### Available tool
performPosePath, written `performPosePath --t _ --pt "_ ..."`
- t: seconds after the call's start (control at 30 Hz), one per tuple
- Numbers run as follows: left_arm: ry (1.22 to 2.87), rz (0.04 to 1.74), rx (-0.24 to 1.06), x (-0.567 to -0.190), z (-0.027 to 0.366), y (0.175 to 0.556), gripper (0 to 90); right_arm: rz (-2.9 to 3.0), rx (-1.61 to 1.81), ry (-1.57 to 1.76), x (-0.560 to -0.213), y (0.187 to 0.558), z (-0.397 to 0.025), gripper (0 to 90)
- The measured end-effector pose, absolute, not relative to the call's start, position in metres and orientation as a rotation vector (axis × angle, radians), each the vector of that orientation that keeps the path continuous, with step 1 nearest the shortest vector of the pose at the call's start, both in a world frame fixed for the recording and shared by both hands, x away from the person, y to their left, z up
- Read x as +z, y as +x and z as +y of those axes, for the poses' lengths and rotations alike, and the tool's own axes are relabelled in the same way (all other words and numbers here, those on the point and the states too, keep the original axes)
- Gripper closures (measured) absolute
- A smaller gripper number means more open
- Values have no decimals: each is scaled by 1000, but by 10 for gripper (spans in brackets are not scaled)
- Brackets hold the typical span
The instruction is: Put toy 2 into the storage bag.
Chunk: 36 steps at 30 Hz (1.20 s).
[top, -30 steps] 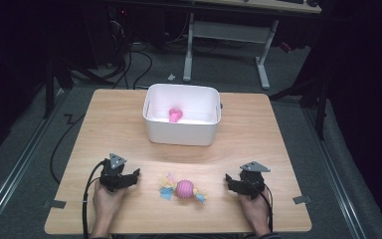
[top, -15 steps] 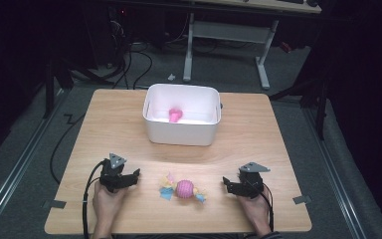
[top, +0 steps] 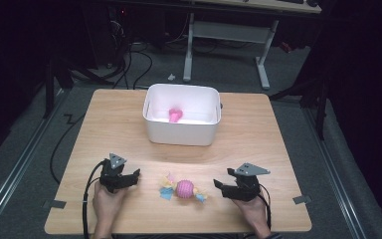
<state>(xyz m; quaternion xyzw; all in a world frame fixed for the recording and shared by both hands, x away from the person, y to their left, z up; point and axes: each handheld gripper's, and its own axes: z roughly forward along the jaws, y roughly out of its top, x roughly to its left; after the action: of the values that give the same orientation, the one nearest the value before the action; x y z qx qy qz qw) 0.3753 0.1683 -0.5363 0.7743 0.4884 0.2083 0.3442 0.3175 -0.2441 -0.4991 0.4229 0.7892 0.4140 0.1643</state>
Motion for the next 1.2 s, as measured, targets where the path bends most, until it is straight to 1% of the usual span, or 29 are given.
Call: performPosePath --t 0.2,0.47,0.8,1.2 --pt "2011 1269 541 -536 168 375 231 2338 1246 1094 -490 315 -228 292" --pt "2011 1268 539 -536 168 375 229 2463 1279 942 -482 317 -193 290" --pt "2011 1268 539 -536 168 375 228 2581 1196 844 -492 324 -156 273" --pt "2011 1267 539 -536 168 375 226 2649 1119 850 -506 332 -145 275"
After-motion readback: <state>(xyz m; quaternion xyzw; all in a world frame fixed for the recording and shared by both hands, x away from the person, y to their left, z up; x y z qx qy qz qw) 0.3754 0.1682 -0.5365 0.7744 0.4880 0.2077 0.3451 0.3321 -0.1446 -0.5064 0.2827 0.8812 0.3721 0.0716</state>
